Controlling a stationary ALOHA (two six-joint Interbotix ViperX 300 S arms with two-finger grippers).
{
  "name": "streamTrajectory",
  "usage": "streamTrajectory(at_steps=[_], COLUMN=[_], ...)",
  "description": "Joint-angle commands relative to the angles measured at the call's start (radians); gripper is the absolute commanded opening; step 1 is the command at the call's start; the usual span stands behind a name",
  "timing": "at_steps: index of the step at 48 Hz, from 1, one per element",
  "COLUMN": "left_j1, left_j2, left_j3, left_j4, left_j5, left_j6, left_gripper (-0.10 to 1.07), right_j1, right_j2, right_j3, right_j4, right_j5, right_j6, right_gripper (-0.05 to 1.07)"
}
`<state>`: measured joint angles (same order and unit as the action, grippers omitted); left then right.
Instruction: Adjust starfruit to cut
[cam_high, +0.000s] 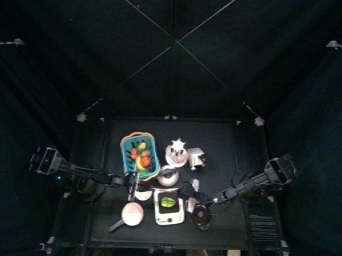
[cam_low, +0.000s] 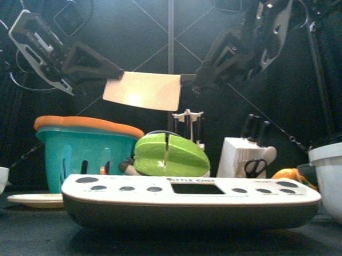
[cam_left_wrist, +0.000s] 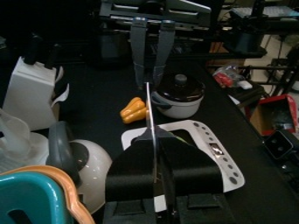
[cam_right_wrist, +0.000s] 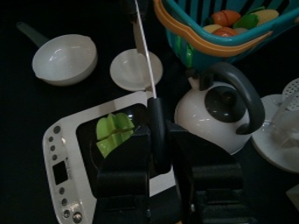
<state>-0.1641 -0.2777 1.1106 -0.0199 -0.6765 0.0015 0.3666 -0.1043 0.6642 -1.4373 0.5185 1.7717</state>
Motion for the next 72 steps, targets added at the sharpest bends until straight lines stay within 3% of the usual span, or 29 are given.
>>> streamTrajectory(at_steps=[1,17,28,36,48,72], left_j1=[-0.005,-0.005,-0.005,-0.005,0.003,0.086], left_j2=[-0.003,-0.003,-0.003,-0.014,-0.051,-0.304], left_j3=[-0.026,-0.026,-0.025,-0.015,0.020,0.155], left_j4=[0.003,0.003,0.002,0.002,0.000,-0.055], left_j5=[-0.009,-0.009,-0.008,-0.008,-0.009,0.044], left_j6=[-0.003,-0.002,-0.002,-0.002,-0.003,0.000], left_gripper=[0.32,0.32,0.32,0.32,0.32,0.32], right_j1=[-0.009,-0.011,-0.011,-0.006,0.032,0.044], right_j2=[-0.035,-0.035,-0.037,-0.077,-0.069,0.158], right_j3=[-0.014,-0.011,-0.002,0.032,0.054,-0.098], right_j4=[0.002,0.021,0.043,0.038,0.041,0.038], right_j5=[-0.008,-0.038,-0.038,-0.035,-0.067,-0.072], right_j6=[0.000,0.002,-0.006,-0.006,-0.003,-0.008], right_gripper=[0.40,0.46,0.78,0.94,0.95,0.95])
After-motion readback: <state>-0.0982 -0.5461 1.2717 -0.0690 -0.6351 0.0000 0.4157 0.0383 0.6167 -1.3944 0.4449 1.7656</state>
